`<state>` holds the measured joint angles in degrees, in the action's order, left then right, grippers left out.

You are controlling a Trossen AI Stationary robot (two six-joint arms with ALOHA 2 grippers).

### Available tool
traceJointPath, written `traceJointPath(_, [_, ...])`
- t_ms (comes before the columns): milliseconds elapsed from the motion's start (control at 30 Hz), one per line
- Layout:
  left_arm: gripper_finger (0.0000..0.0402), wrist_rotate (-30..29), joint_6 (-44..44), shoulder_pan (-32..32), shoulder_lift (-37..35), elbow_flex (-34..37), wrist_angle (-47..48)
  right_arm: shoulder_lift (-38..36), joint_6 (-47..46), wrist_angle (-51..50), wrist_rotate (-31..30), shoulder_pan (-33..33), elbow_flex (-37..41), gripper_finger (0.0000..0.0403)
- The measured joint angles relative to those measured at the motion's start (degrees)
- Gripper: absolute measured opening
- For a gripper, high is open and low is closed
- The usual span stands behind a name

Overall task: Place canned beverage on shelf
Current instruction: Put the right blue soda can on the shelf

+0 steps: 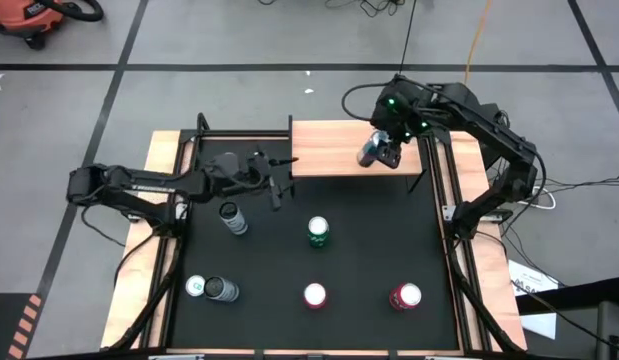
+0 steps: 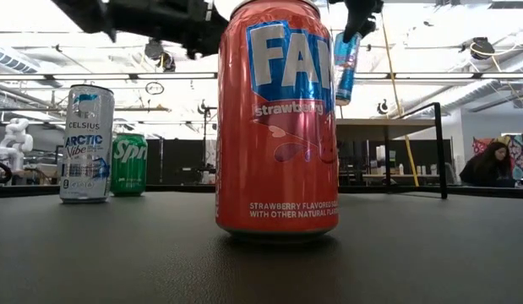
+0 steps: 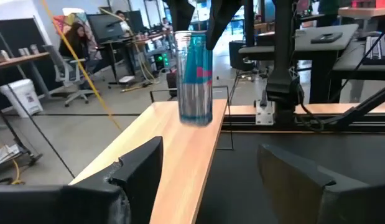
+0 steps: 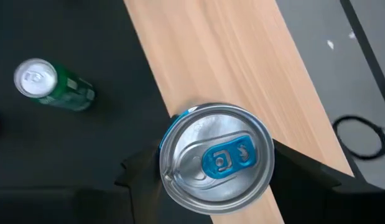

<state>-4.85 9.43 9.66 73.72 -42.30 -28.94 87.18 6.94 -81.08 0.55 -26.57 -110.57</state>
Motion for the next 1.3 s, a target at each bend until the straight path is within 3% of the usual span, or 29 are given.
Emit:
traceJointPath(367, [0.0361, 3.7, 3.6, 1.0, 14.7, -14.9, -0.1, 0.7, 1.6, 3.3, 4.2, 3.2, 0.0, 0.0233])
traceJointPath(600, [0.0366, 9.7, -0.1, 2.9, 21.4, -22.1, 3.6, 0.7, 4.4, 6.5, 4.3, 6.5, 0.0, 0.0233])
traceJointPath(967, [0.0365, 13.9, -0.1, 3.1, 26.4, -25.4, 4.0, 0.8, 5.8, 9.8, 4.3, 10.3, 0.1, 0.0233])
traceJointPath(1100, [0.0348, 13.8, -0.2, 3.1, 26.4, -25.4, 4.2, 0.9, 5.8, 9.7, 4.2, 11.0, 0.1, 0.0234])
traceJointPath(1300, [0.0259, 13.8, -1.5, 3.1, 26.4, -25.4, 4.3, 0.9, 5.3, 9.9, 3.8, 11.7, 0.1, 0.0252])
